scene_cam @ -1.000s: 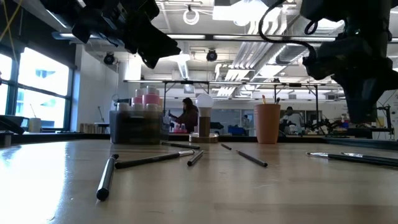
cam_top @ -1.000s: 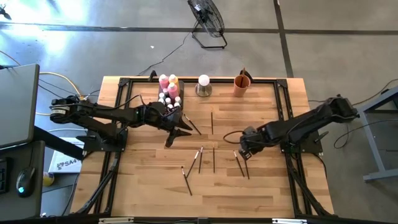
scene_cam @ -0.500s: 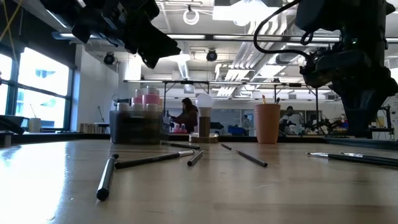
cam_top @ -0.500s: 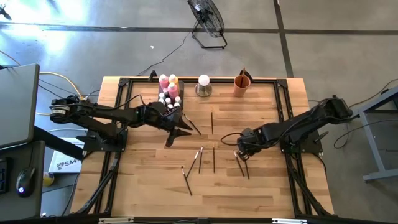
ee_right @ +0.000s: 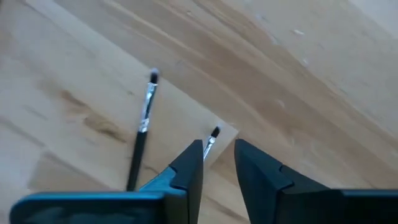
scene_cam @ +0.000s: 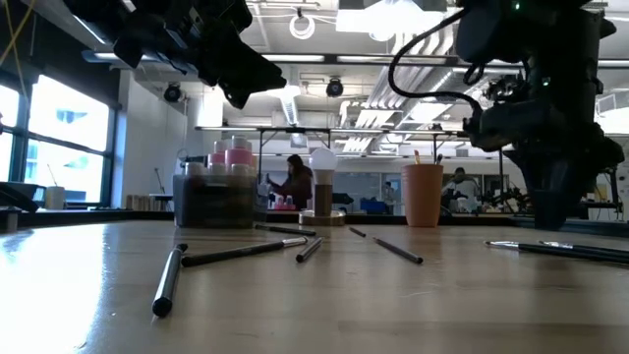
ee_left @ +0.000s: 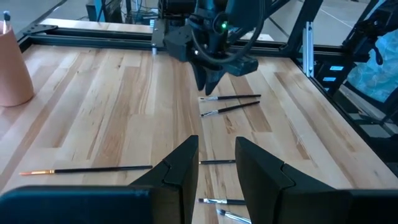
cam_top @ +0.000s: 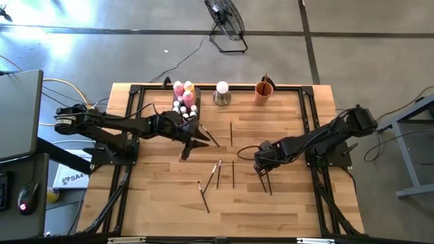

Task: Pick & Place Paint Supplies
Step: Put the silver paintbrush into the orange cup

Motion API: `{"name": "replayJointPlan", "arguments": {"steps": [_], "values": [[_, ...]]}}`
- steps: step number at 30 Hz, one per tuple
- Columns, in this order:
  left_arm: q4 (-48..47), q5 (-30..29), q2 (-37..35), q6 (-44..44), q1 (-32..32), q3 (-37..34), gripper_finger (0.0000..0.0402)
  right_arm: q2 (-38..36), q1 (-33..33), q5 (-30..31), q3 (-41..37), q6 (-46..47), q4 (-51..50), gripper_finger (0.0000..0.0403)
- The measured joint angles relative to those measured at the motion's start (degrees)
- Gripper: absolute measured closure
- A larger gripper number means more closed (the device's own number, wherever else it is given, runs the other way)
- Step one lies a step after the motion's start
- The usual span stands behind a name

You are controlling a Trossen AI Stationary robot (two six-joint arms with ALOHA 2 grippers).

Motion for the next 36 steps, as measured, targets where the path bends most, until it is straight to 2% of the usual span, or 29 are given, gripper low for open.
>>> {"name": "replayJointPlan", "arguments": {"steps": [12, 36], "values": [[0.0, 0.0, 0.0, 0.0, 0.0, 0.0, 0.0298, 6.3, 0.0, 0.4, 0.2, 1.0, 1.5, 0.0325], [0.0, 0.0, 0.0, 0.0, 0.0, 0.0, 0.0298, 6.5, 0.0, -0.6, 0.1, 2.9, 1.2, 0.0331]]}}
